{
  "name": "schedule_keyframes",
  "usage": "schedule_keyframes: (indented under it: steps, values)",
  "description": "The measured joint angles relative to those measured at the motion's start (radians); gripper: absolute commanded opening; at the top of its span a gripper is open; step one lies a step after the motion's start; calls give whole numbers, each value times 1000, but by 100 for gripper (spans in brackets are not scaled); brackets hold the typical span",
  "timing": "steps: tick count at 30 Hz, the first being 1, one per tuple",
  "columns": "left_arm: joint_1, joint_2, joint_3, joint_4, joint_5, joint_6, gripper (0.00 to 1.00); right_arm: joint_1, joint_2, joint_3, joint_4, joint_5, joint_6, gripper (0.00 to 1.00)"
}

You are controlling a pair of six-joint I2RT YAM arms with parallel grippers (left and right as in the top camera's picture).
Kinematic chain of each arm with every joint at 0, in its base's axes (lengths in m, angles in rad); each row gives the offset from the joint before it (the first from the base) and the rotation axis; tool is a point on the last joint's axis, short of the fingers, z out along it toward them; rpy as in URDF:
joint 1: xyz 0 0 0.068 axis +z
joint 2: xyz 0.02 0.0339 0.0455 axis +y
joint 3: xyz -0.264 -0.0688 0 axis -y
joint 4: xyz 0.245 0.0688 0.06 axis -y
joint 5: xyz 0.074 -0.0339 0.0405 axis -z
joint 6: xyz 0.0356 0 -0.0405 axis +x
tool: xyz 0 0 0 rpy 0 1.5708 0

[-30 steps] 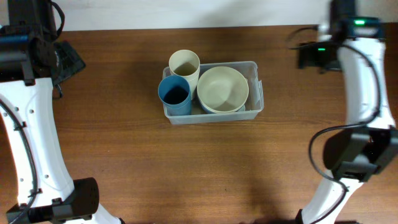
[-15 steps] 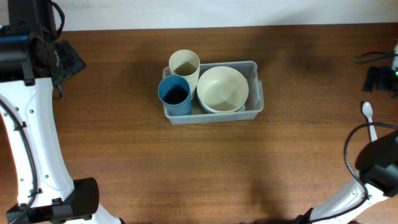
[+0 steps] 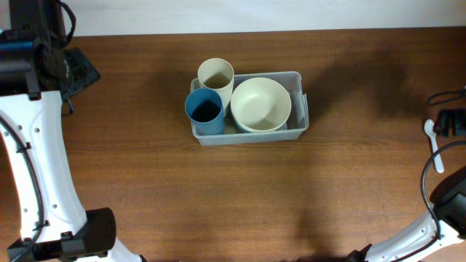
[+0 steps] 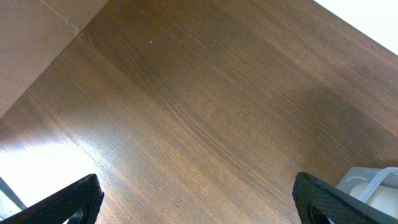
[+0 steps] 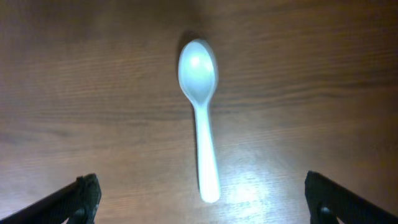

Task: Pack container
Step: 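Move the right gripper back right to the white spoon, then lower the right gripper and grasp the white spoon's handle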

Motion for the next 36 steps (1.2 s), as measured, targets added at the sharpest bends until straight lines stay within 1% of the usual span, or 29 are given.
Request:
schedule_keyframes:
  steps: [5,10,16,25,36]
  values:
    - [0,0,0,0,0,0,100,19,0,-102,86,1,-117,99]
    - [0,0,0,0,0,0,100,22,0,-109,116,9,-156,99]
    - [0,0,0,0,0,0,100,22,6,-109,104,39,-186,99]
    - [0,0,0,0,0,0,100,21,96,-109,76,58,-194,99]
    - [0,0,0,0,0,0,100,21,111,-109,66,60,-195,99]
